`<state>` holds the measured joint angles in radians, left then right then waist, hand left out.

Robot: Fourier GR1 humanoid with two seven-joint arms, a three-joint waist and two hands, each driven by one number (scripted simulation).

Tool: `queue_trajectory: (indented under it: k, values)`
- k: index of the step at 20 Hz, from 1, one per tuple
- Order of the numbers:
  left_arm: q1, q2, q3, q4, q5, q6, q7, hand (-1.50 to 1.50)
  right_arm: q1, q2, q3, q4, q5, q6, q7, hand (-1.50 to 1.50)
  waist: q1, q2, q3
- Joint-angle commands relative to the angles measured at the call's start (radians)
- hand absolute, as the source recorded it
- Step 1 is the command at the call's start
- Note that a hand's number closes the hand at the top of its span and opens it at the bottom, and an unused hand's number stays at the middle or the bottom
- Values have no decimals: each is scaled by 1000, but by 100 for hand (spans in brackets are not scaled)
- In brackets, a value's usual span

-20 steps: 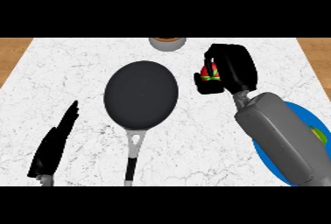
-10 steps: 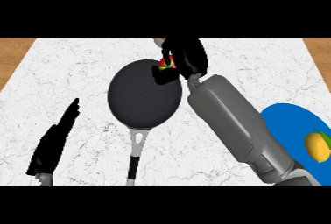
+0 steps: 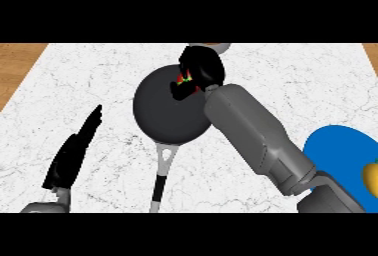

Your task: Pick the tomato from the plate and place it in the pan

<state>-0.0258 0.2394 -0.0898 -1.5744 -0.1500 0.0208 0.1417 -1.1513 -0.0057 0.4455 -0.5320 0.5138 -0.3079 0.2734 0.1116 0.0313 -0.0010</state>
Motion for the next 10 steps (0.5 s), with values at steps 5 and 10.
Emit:
queue_trajectory:
  k: [5, 10]
  values:
    - [-37, -18, -38, 36, -18, -18, -19, 0, 32, 6, -70, 69, -250, 102, -12, 150, 60, 21, 1]
    - [-69, -20, -43, 7, -22, -19, 28, 0, 58, 6, -104, 84, -398, 114, -36, -150, 75, 17, 4]
